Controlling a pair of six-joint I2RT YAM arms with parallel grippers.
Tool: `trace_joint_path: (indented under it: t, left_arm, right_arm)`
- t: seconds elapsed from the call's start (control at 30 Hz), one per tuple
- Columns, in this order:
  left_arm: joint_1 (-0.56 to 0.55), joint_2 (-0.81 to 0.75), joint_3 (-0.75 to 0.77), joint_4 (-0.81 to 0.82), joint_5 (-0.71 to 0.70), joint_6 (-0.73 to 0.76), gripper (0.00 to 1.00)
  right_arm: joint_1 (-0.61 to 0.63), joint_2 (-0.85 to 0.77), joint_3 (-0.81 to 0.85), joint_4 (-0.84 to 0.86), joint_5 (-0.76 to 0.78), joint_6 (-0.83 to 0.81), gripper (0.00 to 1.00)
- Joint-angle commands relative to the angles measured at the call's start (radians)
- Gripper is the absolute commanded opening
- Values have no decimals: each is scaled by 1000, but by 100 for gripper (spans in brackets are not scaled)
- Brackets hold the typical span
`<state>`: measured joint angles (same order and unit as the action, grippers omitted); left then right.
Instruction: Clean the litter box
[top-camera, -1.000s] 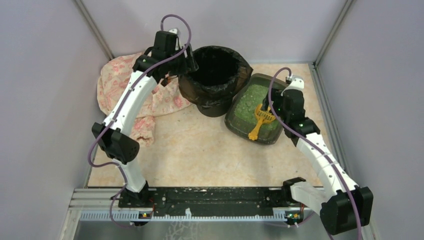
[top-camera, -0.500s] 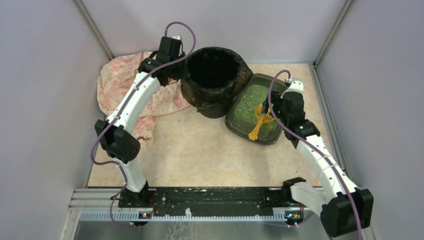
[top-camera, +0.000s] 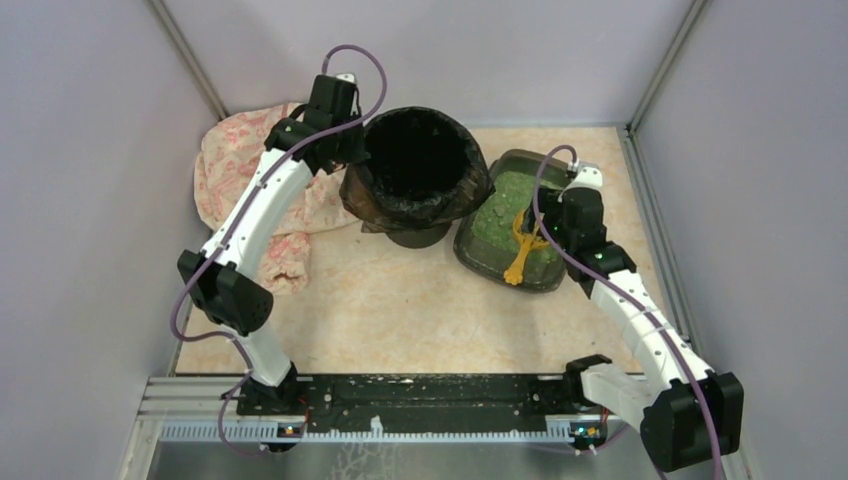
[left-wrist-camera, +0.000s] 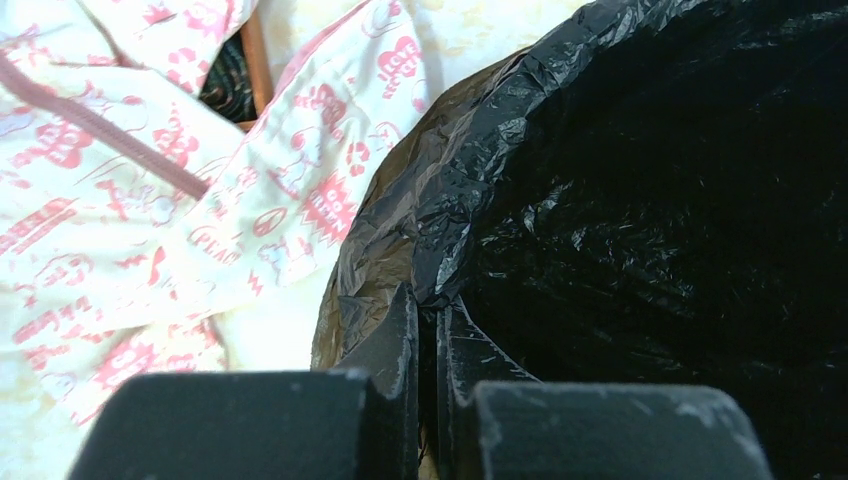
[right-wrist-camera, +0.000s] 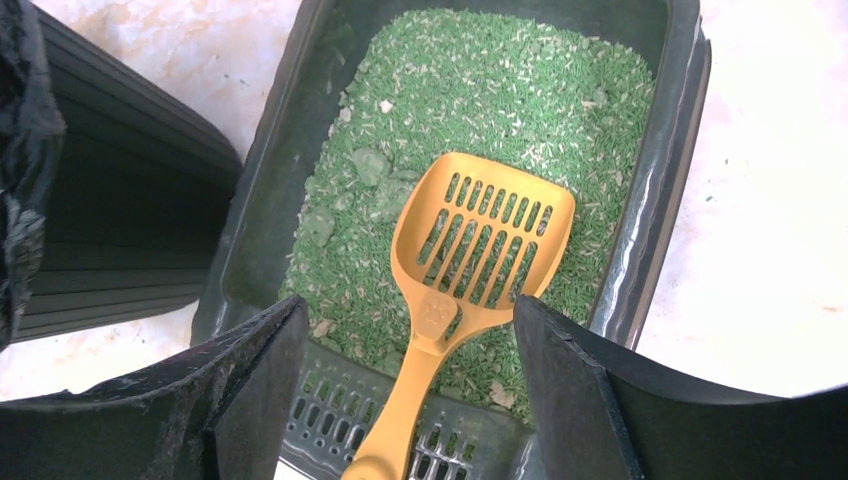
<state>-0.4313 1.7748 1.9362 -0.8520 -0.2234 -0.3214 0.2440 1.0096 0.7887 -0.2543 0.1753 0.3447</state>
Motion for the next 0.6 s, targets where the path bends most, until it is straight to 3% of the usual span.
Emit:
trace_joint_path:
  t: [0.0,0.2,0.33,0.43,0.5,0.57]
  left_arm:
    - [3,-68,24,-66,-93,54,0]
    - [3,-166,-111,-66,-165,46,0]
    - [5,-219,-212,-3,-150,33,35]
    - [7,-211,-242,-2,-144,15,74]
    - [6,-214,-265,5,-191,-11,94]
    - [6,-224,-267,1,-278,-75,98]
  right_arm:
    - [-2,2,-1,49,-19,19,75]
    - [-2,-1,-12,51,34,28,83]
    - [-1,40,-7,65,7,36,84]
    - [6,61,-8,86,-15,48,85]
    - [16,75,-18,130,-15,52,85]
    - [29,113,-4,157,-16,50,88]
